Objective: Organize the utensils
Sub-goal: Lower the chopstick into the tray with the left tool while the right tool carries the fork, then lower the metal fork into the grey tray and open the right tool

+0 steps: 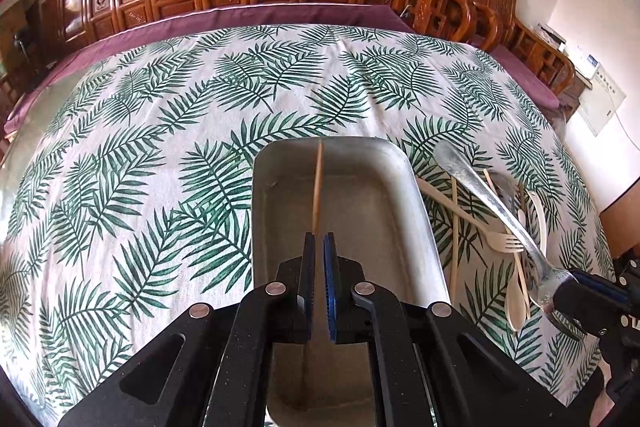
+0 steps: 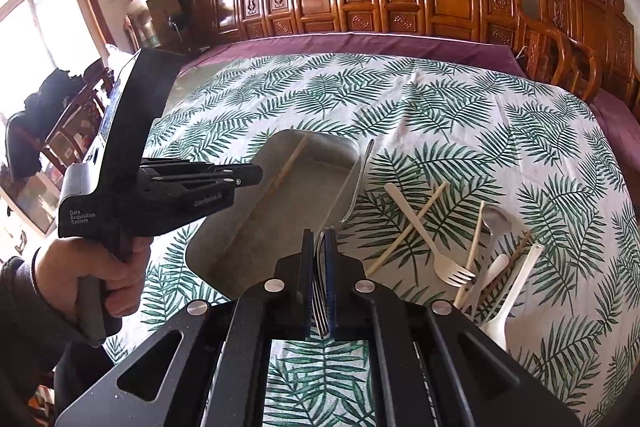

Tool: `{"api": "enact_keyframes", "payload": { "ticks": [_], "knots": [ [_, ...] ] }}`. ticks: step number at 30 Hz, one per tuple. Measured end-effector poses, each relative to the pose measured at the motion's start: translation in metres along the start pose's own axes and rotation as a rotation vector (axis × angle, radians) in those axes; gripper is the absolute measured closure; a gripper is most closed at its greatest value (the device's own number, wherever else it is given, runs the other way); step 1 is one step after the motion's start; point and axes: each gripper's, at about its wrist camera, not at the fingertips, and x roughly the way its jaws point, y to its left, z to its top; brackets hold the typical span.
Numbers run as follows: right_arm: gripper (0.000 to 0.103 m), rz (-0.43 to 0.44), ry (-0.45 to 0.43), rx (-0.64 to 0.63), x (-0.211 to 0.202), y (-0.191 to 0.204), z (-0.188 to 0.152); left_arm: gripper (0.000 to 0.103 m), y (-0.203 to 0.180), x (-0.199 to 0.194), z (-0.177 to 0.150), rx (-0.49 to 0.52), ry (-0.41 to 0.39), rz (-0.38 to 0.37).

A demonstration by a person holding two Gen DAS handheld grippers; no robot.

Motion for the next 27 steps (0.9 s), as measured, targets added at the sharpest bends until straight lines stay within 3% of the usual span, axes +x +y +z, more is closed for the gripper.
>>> {"api": "enact_keyframes", "payload": {
  "ticks": [14, 27],
  "knots": [
    [0.096, 0.049, 0.03, -0.036, 0.036, 0.051, 0.008, 0.099, 0.042, -0.045, -0.021, -0.016, -0.057, 0.0],
    [0.096, -0.032, 0.088, -0.034, 0.075, 0.056, 0.008, 0.099, 0.067, -0.063, -0.036, -0.036, -0.071, 0.008]
  ]
}}
